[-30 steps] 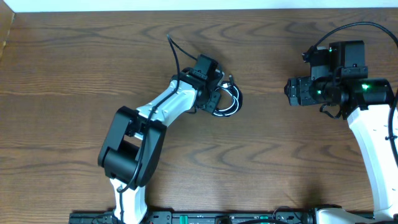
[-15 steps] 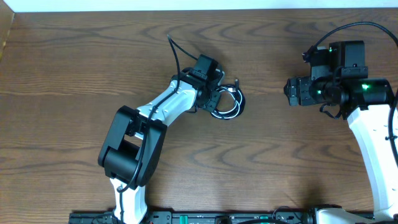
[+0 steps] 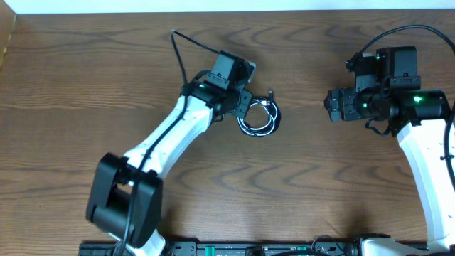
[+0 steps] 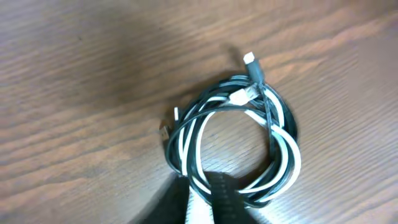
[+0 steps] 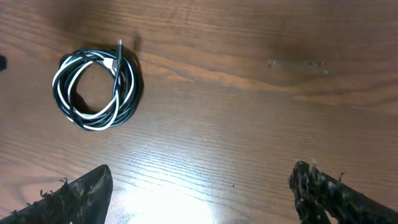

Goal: Untangle cables
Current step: 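Lower the left gripper onto the cable coil and grasp it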

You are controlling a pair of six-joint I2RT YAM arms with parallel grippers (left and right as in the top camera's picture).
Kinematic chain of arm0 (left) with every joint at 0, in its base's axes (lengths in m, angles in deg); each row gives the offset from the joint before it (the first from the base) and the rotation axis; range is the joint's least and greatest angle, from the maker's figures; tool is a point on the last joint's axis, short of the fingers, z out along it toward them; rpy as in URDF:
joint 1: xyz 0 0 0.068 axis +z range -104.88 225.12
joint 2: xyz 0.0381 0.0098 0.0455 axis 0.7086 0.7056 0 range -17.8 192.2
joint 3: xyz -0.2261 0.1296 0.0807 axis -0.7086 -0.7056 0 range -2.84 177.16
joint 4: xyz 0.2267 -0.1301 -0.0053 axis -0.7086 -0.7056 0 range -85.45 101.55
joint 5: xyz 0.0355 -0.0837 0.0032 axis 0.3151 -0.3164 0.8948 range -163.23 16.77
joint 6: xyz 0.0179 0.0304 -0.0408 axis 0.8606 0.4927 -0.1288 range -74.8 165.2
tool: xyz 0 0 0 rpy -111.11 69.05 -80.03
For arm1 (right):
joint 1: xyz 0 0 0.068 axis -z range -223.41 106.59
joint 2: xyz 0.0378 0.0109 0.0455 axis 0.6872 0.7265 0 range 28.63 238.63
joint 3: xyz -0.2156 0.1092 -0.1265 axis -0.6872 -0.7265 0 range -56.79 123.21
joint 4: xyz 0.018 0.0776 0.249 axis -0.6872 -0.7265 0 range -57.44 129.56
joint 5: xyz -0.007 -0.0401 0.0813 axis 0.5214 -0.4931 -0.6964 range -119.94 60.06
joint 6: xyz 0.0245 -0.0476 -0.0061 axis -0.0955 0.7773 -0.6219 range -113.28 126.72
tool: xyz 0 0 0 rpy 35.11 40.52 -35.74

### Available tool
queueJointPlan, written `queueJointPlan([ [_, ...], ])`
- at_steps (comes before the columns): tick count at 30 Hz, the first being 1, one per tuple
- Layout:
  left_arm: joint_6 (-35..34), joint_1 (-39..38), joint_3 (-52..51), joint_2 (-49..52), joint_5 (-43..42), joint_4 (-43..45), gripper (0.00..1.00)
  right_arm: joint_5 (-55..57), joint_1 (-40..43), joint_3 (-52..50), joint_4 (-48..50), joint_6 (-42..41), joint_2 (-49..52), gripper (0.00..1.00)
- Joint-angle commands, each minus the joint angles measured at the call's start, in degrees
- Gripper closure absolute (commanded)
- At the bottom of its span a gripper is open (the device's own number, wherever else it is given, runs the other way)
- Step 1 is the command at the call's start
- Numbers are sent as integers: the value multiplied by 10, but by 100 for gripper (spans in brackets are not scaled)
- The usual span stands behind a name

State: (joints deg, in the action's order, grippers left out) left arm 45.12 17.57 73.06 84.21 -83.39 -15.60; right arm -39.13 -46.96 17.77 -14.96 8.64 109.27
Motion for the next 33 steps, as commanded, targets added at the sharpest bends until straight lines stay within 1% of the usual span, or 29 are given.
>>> queueJointPlan([
  [1, 2, 2, 2, -2, 4, -9, 71, 2, 2, 7, -6, -6, 0, 11],
  [2, 2, 2, 2, 0, 4, -10, 66, 2, 2, 7, -6, -6, 0, 10],
  [3, 2, 2, 2, 2, 4, -10, 64, 2, 2, 7, -7, -6, 0, 8],
  [6, 3, 1, 2, 4, 4, -9, 60, 2, 2, 7, -6, -6, 0, 7],
  [8, 5, 2, 2, 8, 4, -8, 59, 2, 2, 7, -5, -6, 0, 6],
  [16, 18, 2, 2, 25, 3, -8, 59, 2, 2, 7, -5, -6, 0, 1],
  [24, 17, 1, 2, 67, 3, -10, 59, 2, 2, 7, -3, -10, 0, 1],
  [27, 17, 2, 2, 81, 2, -14, 64, 2, 2, 7, -2, -10, 0, 1],
  [33, 26, 2, 0, 94, 2, -25, 64, 3, 2, 7, -1, -10, 0, 1],
])
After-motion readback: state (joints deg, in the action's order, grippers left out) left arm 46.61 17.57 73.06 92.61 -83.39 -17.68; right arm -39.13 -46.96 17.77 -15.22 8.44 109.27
